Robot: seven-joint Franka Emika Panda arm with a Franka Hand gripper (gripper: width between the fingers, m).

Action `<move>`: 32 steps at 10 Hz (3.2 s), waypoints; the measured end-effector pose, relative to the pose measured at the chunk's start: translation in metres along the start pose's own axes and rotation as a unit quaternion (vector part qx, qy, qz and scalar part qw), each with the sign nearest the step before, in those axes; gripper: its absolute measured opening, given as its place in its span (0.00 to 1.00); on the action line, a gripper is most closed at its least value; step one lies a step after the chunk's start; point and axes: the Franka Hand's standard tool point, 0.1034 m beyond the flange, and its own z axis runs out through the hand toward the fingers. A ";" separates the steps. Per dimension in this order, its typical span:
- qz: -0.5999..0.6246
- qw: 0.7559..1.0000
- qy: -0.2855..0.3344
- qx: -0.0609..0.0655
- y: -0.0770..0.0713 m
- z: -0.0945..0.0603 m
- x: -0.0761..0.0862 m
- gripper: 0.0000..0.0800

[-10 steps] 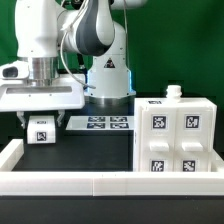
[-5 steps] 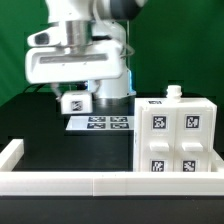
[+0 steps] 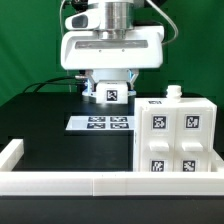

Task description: Assemble cabinet

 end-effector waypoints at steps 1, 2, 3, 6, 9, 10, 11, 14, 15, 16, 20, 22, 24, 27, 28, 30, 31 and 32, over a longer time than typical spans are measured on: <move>-0.002 1.000 0.000 0.000 -0.001 0.000 0.000 0.70; -0.002 1.000 0.000 0.000 -0.001 0.000 0.000 0.70; -0.004 1.000 -0.004 0.001 -0.002 -0.001 0.000 0.70; -0.016 1.000 -0.018 0.011 -0.035 -0.032 0.026 0.70; -0.019 1.000 -0.012 0.019 -0.058 -0.050 0.064 0.70; -0.022 1.000 -0.009 0.020 -0.062 -0.051 0.076 0.70; -0.029 0.999 -0.006 0.024 -0.063 -0.050 0.083 0.70; -0.029 0.999 -0.008 0.024 -0.063 -0.047 0.081 0.70; -0.030 0.999 -0.009 0.023 -0.064 -0.048 0.082 0.70; -0.039 0.999 -0.013 0.021 -0.071 -0.052 0.087 0.70; -0.052 0.998 -0.006 0.025 -0.090 -0.044 0.126 0.70; -0.055 0.998 -0.004 0.026 -0.094 -0.043 0.134 0.70; -0.055 0.998 -0.004 0.026 -0.094 -0.041 0.135 0.70; -0.059 0.998 0.002 0.026 -0.099 -0.040 0.137 0.70; -0.066 0.997 0.003 0.026 -0.099 -0.039 0.138 0.70; -0.079 0.997 -0.002 0.025 -0.099 -0.032 0.140 0.70; -0.082 0.996 -0.003 0.025 -0.099 -0.030 0.139 0.70; -0.084 0.996 -0.004 0.025 -0.101 -0.028 0.139 0.70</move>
Offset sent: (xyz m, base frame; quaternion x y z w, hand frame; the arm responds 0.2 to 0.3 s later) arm 0.0095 0.0119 0.0262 0.0076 -0.0226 -0.0456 0.9987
